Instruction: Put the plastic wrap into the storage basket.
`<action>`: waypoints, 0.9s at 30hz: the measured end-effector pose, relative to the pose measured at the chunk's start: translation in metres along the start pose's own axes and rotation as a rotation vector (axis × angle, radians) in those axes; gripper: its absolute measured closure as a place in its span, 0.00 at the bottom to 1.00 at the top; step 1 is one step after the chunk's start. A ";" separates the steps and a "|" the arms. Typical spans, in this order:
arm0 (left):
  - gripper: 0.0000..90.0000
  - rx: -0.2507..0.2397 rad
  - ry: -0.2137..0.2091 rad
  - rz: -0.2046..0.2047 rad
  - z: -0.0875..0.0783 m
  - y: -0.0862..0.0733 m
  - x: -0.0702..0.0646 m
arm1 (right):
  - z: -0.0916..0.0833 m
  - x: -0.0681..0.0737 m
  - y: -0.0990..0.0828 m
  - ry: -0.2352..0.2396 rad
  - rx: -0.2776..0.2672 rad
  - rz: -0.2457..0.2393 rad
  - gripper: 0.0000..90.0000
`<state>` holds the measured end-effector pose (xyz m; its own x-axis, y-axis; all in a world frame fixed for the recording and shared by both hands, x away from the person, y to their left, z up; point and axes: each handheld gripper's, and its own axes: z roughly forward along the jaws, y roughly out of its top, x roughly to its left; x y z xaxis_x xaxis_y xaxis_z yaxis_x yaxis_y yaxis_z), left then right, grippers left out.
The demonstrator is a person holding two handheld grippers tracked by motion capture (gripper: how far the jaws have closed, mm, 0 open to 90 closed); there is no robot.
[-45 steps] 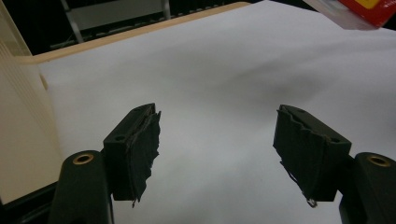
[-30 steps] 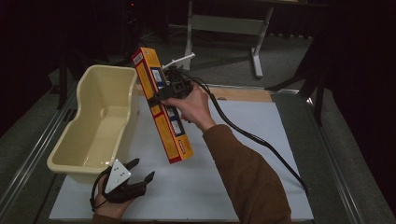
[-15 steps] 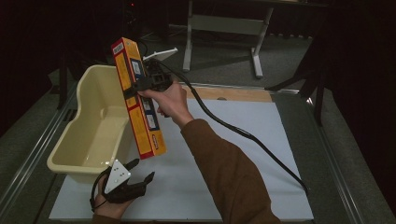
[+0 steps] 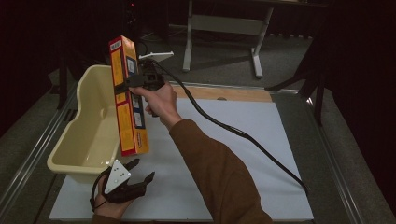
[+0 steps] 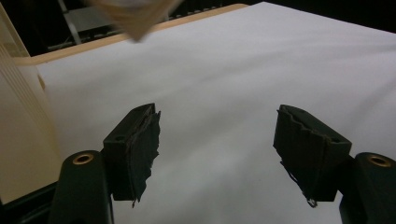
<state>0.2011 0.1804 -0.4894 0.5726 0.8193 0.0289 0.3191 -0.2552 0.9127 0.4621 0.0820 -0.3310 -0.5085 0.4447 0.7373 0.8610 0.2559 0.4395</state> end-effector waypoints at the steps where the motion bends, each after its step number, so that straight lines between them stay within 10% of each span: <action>1: 0.34 0.000 0.000 0.000 0.000 0.000 0.000 | 0.004 -0.001 0.000 0.011 -0.006 0.017 0.44; 27: 0.34 -0.005 -0.009 0.002 0.000 -0.001 0.000 | 0.028 -0.008 -0.004 0.120 -0.151 0.214 0.44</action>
<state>0.2010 0.1805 -0.4904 0.5799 0.8142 0.0276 0.3137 -0.2545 0.9148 0.4631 0.1016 -0.3528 -0.3204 0.3681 0.8728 0.9426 0.0323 0.3323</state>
